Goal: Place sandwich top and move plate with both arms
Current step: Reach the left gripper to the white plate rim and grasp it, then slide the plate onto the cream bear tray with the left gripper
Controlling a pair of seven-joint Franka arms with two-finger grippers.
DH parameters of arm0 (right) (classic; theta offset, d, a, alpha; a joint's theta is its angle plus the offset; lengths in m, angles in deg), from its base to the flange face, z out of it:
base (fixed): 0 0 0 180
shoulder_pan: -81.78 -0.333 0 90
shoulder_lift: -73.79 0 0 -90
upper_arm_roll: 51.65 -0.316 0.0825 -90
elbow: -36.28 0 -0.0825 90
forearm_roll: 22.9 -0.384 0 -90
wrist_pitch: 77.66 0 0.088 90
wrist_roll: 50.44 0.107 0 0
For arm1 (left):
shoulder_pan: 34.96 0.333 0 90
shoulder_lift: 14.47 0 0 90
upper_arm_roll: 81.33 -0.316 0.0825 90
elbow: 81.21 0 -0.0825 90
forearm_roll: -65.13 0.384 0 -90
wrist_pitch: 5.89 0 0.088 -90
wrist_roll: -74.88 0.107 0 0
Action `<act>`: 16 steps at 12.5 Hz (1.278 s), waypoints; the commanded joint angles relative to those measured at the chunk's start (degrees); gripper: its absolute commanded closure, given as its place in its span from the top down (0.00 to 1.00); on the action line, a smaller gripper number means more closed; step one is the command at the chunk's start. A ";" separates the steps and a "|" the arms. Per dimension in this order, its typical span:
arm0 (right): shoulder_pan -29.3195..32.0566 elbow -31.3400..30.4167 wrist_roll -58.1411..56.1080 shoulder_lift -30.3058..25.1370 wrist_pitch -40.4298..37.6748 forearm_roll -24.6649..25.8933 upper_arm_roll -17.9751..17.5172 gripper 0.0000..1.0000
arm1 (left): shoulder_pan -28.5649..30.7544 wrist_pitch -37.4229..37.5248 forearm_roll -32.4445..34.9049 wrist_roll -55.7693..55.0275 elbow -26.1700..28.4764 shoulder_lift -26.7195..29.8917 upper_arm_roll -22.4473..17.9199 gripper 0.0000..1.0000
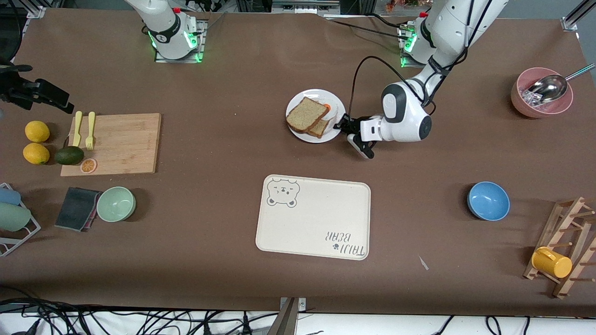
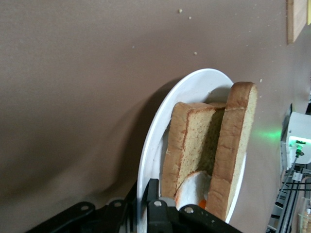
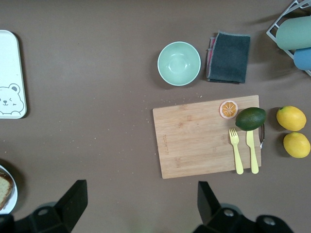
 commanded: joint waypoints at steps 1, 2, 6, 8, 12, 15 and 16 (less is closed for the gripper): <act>0.50 0.87 -0.36 0.38 -0.13 -0.09 -0.33 1.00 | 1.60 0.42 -4.09 1.58 0.39 -0.26 0.05 0.00; 0.50 0.87 -0.36 0.56 -0.13 -0.09 -0.33 1.00 | 1.61 3.05 -8.64 1.58 0.21 -0.35 -0.03 0.00; 0.50 0.87 -0.36 0.56 -0.13 -0.09 -0.33 1.00 | 7.91 13.67 -11.06 2.10 -0.40 0.18 0.05 0.00; 0.50 0.87 -0.36 0.56 -0.13 -0.09 -0.33 1.00 | 10.91 18.61 -11.06 4.12 -1.71 0.79 0.05 0.00; 0.50 0.87 -0.36 0.56 -0.13 -0.09 -0.33 1.00 | 12.33 19.95 -10.71 3.61 -11.88 -1.39 -0.30 0.00; 0.50 0.87 -0.36 0.56 -0.13 -0.09 -0.33 1.00 | 12.42 19.87 -10.35 2.21 -25.32 -9.02 -1.26 0.00; 0.50 0.87 -0.36 0.56 -0.13 -0.09 -0.33 1.00 | 12.24 19.69 -10.27 0.72 -29.89 -12.01 -1.61 0.00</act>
